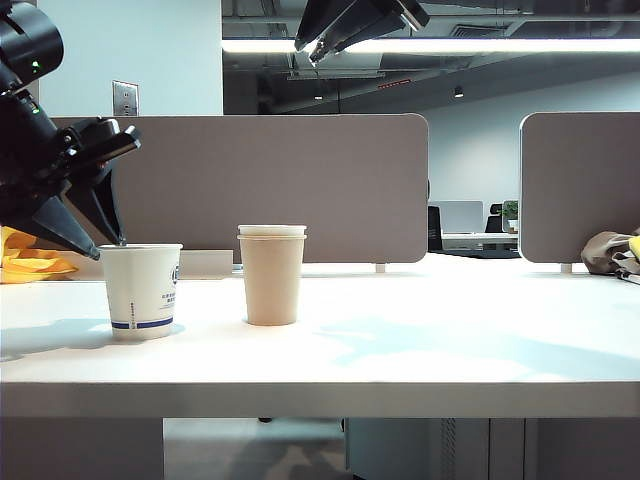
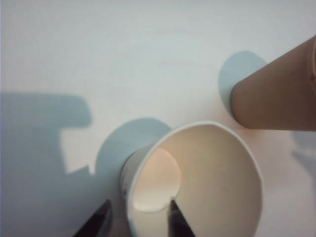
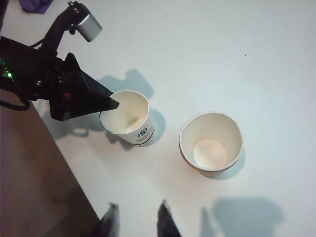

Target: Pick up all the paper cups on the table one by one and stack them together.

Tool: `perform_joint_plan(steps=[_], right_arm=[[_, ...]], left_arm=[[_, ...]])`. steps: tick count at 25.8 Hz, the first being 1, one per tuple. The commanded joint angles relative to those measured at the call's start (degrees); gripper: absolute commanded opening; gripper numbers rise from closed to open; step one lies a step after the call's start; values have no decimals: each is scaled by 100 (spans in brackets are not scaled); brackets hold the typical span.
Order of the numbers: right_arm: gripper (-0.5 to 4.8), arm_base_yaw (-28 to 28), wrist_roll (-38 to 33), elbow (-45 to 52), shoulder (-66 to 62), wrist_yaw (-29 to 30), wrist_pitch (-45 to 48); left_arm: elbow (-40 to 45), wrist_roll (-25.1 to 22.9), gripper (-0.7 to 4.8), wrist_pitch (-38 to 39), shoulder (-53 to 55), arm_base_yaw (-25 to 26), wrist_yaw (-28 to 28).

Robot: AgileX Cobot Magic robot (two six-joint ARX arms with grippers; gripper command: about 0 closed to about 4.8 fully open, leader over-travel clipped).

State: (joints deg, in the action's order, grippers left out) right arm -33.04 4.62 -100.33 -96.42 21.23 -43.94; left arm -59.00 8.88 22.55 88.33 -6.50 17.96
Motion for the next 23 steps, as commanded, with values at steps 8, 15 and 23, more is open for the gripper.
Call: perform_joint_plan(steps=[8, 15, 23], right_arm=[[108, -2, 28, -15, 28, 35, 90], [108, -2, 28, -15, 28, 35, 87], [108, 2, 35, -15, 28, 35, 87]], left_arm=[[-17, 15, 11, -164, 55, 7, 138], [-17, 15, -6, -166, 57, 7, 280], [-120, 15, -6, -116, 46, 7, 651]])
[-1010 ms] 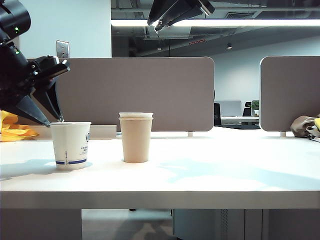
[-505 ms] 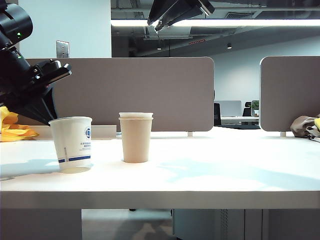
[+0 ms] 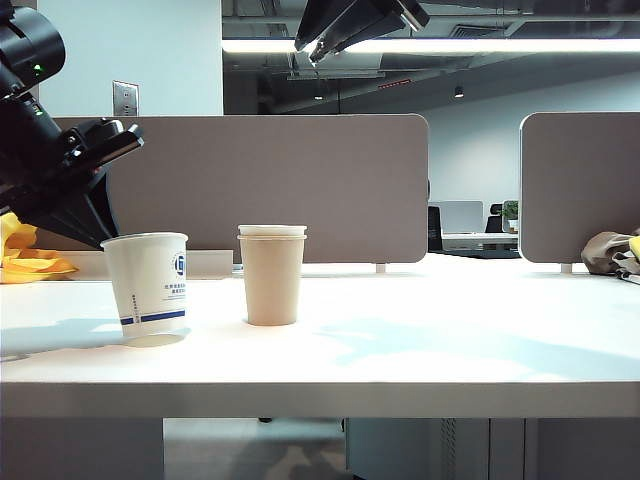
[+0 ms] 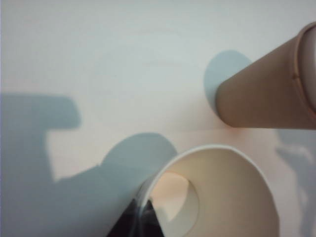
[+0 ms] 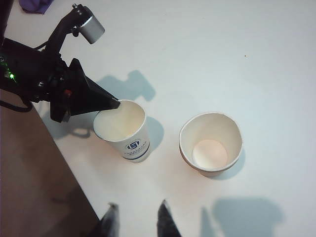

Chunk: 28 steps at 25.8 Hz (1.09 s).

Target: Pick up all the paper cups on the table one by one and stack them together.

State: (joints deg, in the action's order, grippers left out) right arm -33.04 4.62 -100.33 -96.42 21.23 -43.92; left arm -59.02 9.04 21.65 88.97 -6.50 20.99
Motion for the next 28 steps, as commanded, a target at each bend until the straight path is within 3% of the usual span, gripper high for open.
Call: perform_joint_plan(steps=[1, 9, 14, 21, 28], right_arm=[[108, 9, 35, -15, 28, 35, 85], [108, 96, 33, -15, 28, 35, 79], [108, 197, 33, -15, 28, 33, 87], [108, 380, 28, -15, 28, -33, 20], [108, 402, 26, -15, 33, -31, -74]], left_arm=[[-216, 0, -6, 33, -17, 4, 389], [-1311, -2, -6, 730, -17, 4, 389], [-1864, 2, -6, 787, -15, -153, 391], [-1945, 17, -6, 380, -9, -629, 424], [-1945, 356, -6, -155, 28, -664, 367]])
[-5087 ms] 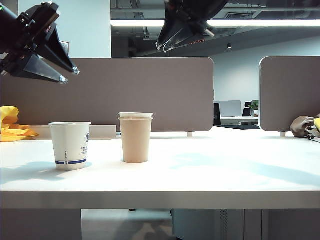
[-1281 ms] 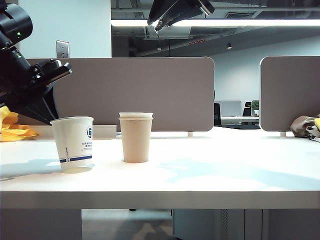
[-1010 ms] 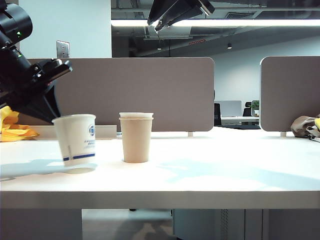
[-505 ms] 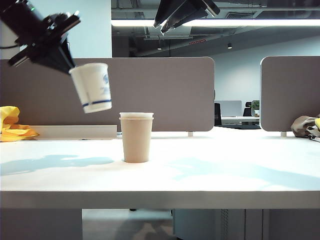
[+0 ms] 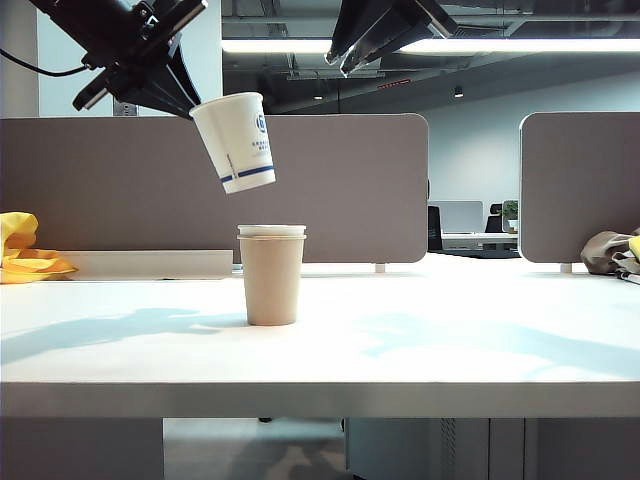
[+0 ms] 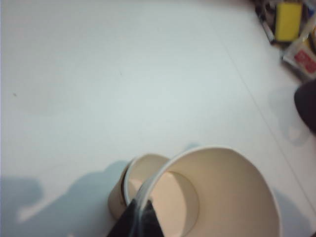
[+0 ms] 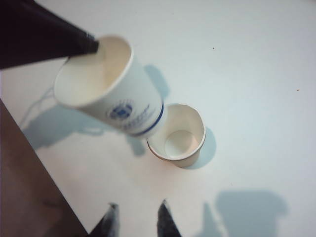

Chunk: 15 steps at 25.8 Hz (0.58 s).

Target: Pick up all the paper cups on the table one by one and stack them together.

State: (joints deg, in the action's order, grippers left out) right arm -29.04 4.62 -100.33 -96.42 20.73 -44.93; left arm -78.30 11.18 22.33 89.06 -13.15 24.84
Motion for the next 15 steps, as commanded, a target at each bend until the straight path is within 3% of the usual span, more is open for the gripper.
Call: perform_joint_plan(steps=[1, 15], right_arm=[[108, 2, 26, -15, 33, 20, 26], [108, 11, 28, -15, 33, 20, 15]], left_arm=[[-20, 133, -6, -238, 57, 0, -17], [-20, 173, -6, -667, 549, -68, 153]])
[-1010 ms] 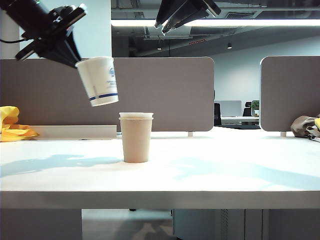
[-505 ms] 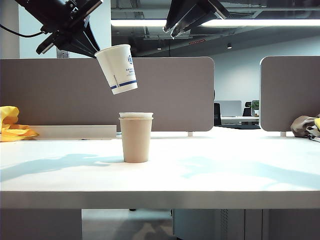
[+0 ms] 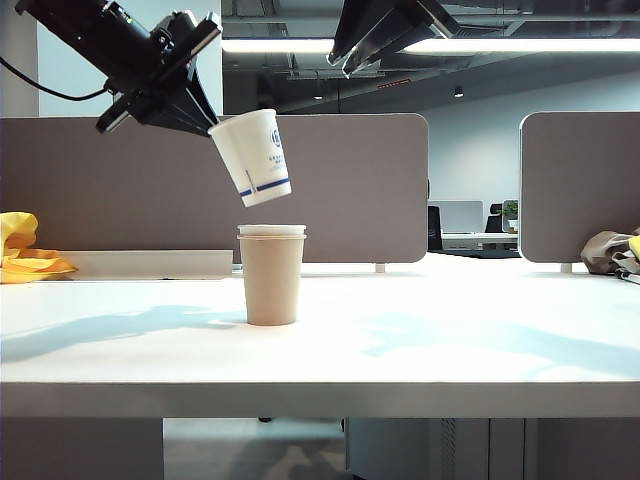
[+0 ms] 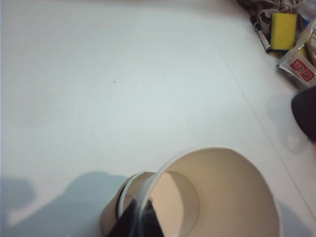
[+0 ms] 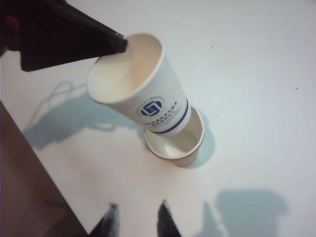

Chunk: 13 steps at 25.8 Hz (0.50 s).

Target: Pick up all the paper cups on the table one by one and stack them together.

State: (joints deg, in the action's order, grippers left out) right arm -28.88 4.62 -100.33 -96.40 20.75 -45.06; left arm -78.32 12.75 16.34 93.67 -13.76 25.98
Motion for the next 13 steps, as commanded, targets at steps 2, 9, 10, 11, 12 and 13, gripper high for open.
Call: perform_joint_plan(steps=[2, 9, 10, 11, 12, 13], right_arm=[[108, -4, 28, -15, 31, 17, 28], [108, 4, 33, -15, 31, 13, 31], [108, 7, 33, -15, 31, 15, 31], [108, 7, 33, -15, 31, 15, 31], [108, 7, 33, -15, 31, 15, 33], [108, 7, 33, -15, 31, 15, 35]], left_arm=[[-17, 15, -6, -87, 144, -7, 46], [-15, 11, -6, -59, 313, -26, 114], [-17, 11, -6, -63, 334, -26, 109], [-15, 11, -6, -52, 376, -26, 114], [-15, 9, -6, -50, 424, -26, 107], [-15, 9, -6, -35, 448, -28, 109]])
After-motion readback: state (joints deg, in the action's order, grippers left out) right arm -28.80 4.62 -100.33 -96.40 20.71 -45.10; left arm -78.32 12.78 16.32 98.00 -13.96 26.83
